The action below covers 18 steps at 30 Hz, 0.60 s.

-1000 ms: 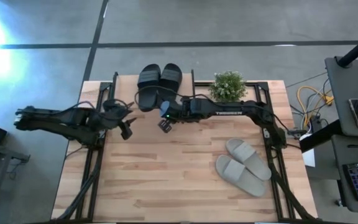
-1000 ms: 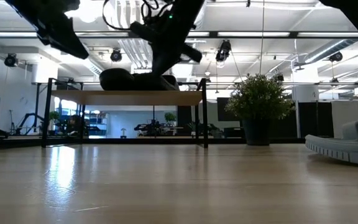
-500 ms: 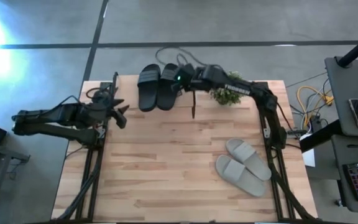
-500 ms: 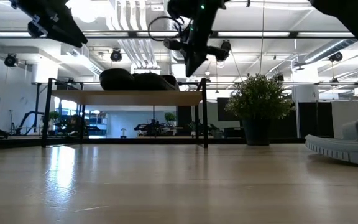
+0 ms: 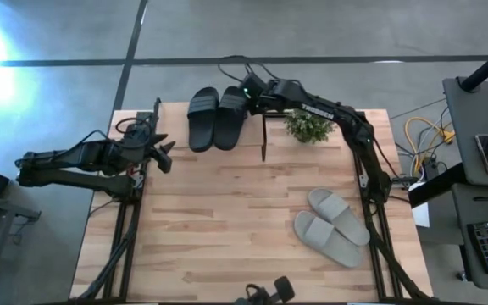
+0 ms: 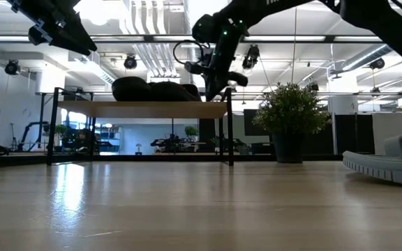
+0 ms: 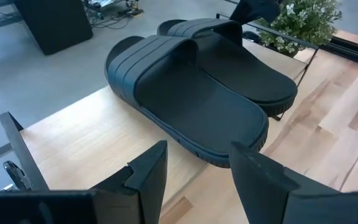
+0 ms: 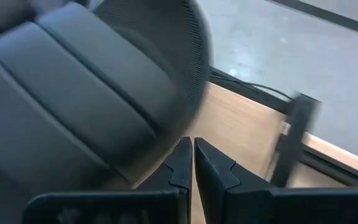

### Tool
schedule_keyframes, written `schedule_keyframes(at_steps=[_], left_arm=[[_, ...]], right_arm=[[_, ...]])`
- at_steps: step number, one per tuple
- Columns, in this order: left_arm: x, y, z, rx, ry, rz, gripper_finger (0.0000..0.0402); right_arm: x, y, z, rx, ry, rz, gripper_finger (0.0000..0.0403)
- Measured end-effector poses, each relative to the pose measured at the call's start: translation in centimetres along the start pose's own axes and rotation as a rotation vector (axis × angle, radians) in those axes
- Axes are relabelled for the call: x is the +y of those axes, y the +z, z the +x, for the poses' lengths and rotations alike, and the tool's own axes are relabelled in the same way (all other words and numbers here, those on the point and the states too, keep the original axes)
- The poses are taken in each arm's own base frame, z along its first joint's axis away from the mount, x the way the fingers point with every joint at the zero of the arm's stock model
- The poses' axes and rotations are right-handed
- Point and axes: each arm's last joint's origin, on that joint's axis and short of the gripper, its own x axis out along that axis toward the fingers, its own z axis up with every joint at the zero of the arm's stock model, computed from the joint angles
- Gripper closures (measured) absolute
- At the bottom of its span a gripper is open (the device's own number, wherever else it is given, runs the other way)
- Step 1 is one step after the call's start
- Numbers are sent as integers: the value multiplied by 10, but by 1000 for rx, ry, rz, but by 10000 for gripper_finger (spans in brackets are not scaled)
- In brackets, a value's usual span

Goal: Pick and place slides into the shelf
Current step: Adjust the black slippers on the shelf

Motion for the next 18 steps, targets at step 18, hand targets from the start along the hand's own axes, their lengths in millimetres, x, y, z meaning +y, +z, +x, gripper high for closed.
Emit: schedule_keyframes(at_steps=[18], left_arm=[[-3, -3, 5, 21, 10, 52, 243]], right_arm=[[10, 11, -3, -112, 65, 6, 394]])
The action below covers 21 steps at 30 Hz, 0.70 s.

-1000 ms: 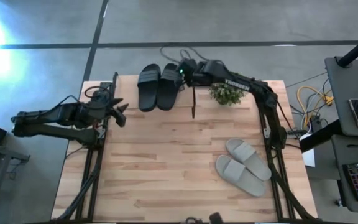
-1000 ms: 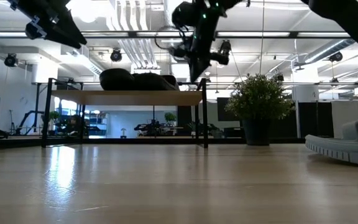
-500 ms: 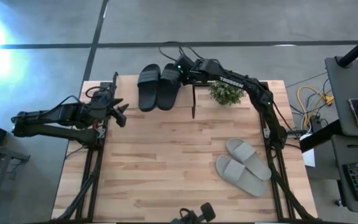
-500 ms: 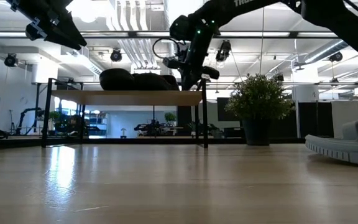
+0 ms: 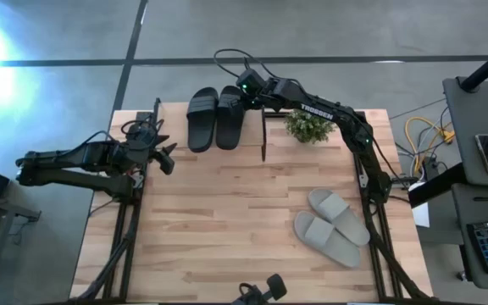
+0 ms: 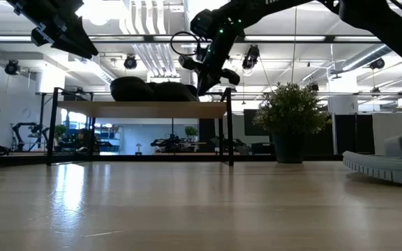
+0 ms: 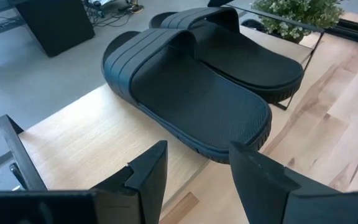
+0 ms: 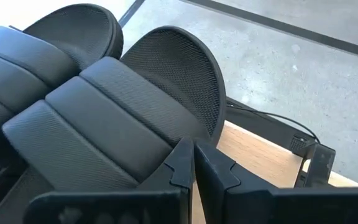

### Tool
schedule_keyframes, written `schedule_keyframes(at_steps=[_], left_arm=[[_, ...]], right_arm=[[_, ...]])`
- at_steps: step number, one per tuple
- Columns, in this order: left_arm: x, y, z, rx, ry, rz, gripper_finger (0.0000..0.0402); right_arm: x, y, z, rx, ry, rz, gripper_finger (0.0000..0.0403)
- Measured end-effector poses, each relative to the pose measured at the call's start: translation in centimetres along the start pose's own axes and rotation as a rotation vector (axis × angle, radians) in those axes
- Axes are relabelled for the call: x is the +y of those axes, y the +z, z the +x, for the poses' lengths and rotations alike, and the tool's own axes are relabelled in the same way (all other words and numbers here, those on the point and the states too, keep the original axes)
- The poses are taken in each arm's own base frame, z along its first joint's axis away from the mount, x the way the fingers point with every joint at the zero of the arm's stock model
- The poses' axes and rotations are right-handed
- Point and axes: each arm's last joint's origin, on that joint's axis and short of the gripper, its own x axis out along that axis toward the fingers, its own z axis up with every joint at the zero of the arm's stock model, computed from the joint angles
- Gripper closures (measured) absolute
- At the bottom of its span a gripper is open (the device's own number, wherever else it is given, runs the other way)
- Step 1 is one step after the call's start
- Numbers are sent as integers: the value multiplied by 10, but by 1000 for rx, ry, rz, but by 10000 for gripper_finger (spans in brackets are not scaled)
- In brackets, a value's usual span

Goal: Pick and place slides into the shelf
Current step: Adjust the black slippers on the shelf

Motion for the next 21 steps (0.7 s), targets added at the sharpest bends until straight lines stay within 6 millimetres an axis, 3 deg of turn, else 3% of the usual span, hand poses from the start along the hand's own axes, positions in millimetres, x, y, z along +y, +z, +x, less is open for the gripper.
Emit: schedule_keyframes(at_steps=[8, 15, 21], left_arm=[[1, 0, -1, -2, -2, -5, 243], [0, -1, 0, 7, -7, -1, 243], [-6, -6, 3, 94, -169, 18, 243]], right_arm=[[4, -2, -1, 31, 75, -4, 394], [9, -9, -6, 23, -42, -60, 394], [5, 0, -31, -35, -153, -132, 394]])
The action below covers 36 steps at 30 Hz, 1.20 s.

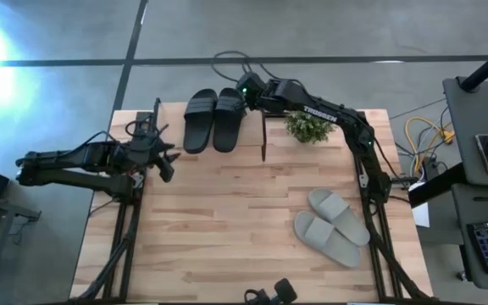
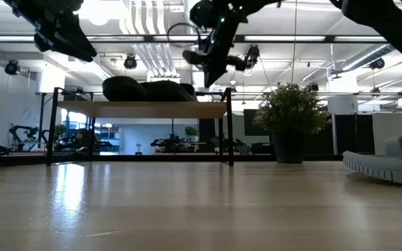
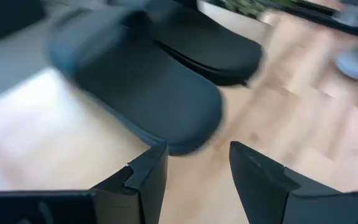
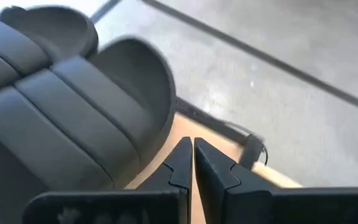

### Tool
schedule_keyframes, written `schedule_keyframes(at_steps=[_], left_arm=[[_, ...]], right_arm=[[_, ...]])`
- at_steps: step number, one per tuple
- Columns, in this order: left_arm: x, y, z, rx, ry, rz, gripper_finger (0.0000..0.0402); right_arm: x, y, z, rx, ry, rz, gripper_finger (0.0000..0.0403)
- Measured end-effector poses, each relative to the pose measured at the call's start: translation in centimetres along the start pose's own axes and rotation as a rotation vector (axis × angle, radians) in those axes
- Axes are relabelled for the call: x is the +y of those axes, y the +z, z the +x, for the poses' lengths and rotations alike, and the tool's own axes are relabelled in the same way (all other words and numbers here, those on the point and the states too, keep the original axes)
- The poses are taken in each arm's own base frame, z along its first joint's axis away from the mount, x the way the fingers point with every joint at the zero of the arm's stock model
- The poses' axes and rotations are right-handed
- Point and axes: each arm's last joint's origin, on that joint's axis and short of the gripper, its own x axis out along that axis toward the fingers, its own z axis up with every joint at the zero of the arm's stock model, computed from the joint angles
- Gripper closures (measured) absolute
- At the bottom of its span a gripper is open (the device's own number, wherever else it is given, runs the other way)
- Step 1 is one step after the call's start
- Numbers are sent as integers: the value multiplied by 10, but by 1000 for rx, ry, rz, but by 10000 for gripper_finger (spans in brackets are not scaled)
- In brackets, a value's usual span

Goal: Pick and place slides into the shelf
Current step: Adjust the black slippers on the shelf

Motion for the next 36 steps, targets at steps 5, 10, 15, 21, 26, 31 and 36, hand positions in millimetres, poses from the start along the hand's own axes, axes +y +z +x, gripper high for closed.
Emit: schedule_keyframes(at_steps=[5, 10, 15, 21, 26, 31, 36], left_arm=[[-8, -10, 18, 53, -12, 156, 243], [-20, -9, 38, 19, -24, 262, 243], [-28, -2, 55, -2, -5, 342, 243], [-29, -4, 78, 76, 54, 383, 243], [-30, 4, 76, 70, 67, 371, 243], [-25, 24, 53, -47, 52, 315, 243], [-17, 22, 42, -62, 76, 332, 243]], right_arm=[[-1, 4, -11, -19, 12, -13, 394], [-1, 1, -12, 2, 9, -22, 394], [-1, -4, -11, 41, -9, -43, 394], [-1, -5, -11, 45, -11, -31, 394], [1, -6, -12, 46, -10, -33, 394], [4, -11, -15, 77, -15, -60, 394], [4, -17, -15, 123, -33, -88, 394]])
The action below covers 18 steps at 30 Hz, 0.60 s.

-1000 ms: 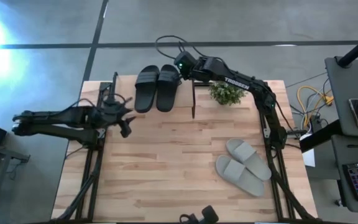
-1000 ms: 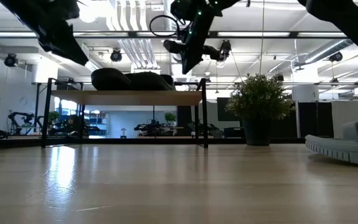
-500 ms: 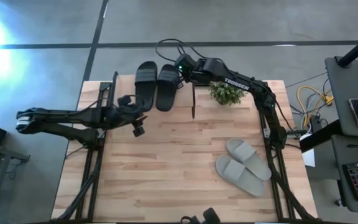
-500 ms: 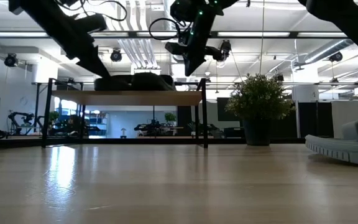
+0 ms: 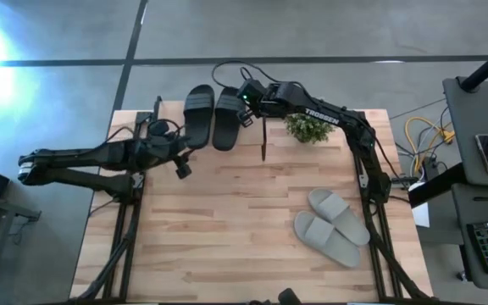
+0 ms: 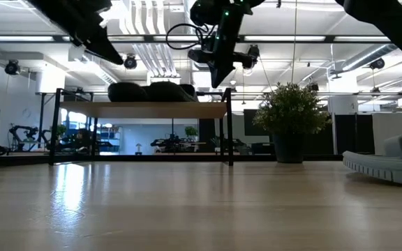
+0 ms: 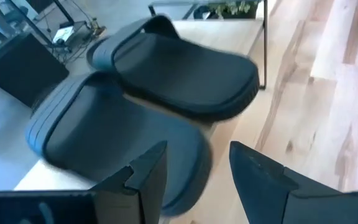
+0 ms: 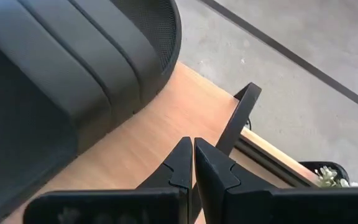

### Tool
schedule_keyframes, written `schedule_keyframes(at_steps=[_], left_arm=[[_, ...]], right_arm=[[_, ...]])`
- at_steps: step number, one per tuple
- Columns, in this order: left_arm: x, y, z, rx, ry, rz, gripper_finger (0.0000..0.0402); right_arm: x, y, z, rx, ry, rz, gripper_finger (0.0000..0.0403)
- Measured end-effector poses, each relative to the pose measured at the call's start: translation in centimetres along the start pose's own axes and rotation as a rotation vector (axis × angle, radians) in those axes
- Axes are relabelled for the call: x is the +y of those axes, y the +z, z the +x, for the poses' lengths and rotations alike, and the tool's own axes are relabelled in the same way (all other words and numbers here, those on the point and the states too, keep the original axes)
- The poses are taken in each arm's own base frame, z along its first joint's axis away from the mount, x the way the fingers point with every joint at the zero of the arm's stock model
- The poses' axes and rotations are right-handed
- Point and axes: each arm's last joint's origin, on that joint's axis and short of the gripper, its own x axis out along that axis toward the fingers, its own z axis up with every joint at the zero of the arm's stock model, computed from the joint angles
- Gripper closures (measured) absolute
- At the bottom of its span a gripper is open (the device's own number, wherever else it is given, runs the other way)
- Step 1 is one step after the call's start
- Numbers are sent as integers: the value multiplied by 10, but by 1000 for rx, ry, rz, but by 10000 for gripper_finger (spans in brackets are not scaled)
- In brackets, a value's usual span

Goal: Pick and place slides into the shelf
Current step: Adjust the black slippers on the shelf

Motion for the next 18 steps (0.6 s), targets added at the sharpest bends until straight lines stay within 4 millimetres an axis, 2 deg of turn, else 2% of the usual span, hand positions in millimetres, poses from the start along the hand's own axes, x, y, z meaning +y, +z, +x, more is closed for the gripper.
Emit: schedule_keyframes(at_steps=[4, 9, 13, 18], left_arm=[[4, -4, -7, 15, 1, -14, 243], [13, -4, -22, -45, 2, -83, 243], [19, -5, -31, -86, 25, -109, 243], [24, -6, -38, -116, 26, -127, 243]], right_arm=[[2, 3, 1, -30, 13, 23, 394], [1, 10, 4, -74, 52, 60, 394], [-1, 7, 12, -55, 53, 63, 394], [1, 0, 27, 18, 163, 77, 394]])
